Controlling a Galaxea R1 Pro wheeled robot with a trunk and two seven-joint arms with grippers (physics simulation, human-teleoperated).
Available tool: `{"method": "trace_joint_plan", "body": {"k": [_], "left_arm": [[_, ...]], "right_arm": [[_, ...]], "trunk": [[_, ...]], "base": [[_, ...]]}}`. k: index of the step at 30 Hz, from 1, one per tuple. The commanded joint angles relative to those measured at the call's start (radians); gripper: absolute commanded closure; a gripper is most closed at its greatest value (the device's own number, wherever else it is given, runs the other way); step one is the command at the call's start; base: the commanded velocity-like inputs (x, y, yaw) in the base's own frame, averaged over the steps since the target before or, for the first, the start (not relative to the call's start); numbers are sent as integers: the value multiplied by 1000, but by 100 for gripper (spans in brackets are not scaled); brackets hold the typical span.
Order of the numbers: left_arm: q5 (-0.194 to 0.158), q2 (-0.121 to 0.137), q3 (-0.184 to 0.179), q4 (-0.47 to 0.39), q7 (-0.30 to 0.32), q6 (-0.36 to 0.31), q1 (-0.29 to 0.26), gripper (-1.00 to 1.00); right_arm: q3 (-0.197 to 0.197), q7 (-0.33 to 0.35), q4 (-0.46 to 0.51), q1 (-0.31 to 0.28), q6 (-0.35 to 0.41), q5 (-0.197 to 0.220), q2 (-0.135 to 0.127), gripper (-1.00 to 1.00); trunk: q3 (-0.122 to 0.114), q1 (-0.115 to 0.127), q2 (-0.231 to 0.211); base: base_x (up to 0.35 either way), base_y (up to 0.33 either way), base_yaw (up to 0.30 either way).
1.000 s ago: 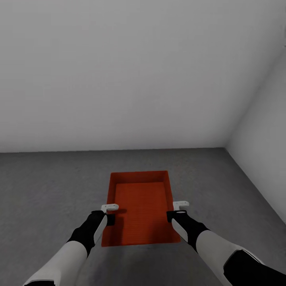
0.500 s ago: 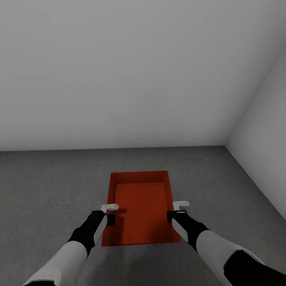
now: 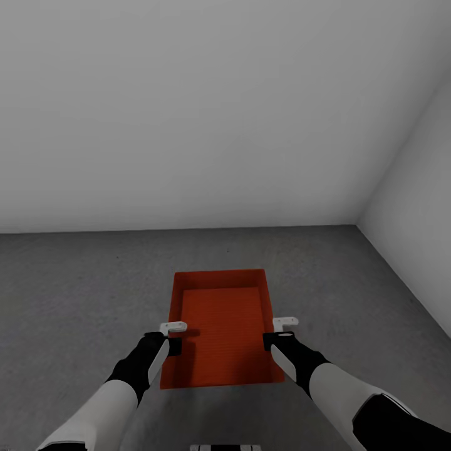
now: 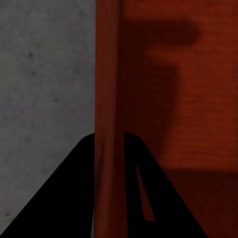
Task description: Move the two storage containers from the living room to the garage. In the garage, place one container on the floor and stack the other container on top of it (either order is fine).
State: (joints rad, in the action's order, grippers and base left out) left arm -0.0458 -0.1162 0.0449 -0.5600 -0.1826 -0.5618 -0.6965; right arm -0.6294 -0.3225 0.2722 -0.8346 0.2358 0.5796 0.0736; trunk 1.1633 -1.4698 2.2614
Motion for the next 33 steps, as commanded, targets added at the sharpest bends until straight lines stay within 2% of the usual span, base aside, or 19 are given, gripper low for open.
{"method": "trace_joint_plan", "body": {"k": [1, 12, 19, 28, 33], "left_arm": [[-17, 0, 6, 0, -8, -4, 0, 100], [-17, 0, 6, 0, -8, -4, 0, 100], [-17, 0, 6, 0, -8, -4, 0, 100], [-17, 0, 6, 0, -8, -4, 0, 100], [-17, 0, 6, 0, -7, -4, 0, 100]], "right_arm": [[19, -36, 4, -1, 4, -32, -14, 100], [19, -36, 4, -1, 4, -33, -14, 100], [19, -36, 4, -1, 4, -33, -14, 100], [19, -36, 4, -1, 4, -33, -14, 100], [19, -36, 4, -1, 4, -33, -14, 100]], "trunk": [[5, -4, 8], [58, -46, 85], [63, -46, 85], [92, -80, 148], [92, -80, 148]], "base": [[0, 0, 0], [0, 0, 0], [0, 0, 0], [0, 0, 0], [0, 0, 0]]}}
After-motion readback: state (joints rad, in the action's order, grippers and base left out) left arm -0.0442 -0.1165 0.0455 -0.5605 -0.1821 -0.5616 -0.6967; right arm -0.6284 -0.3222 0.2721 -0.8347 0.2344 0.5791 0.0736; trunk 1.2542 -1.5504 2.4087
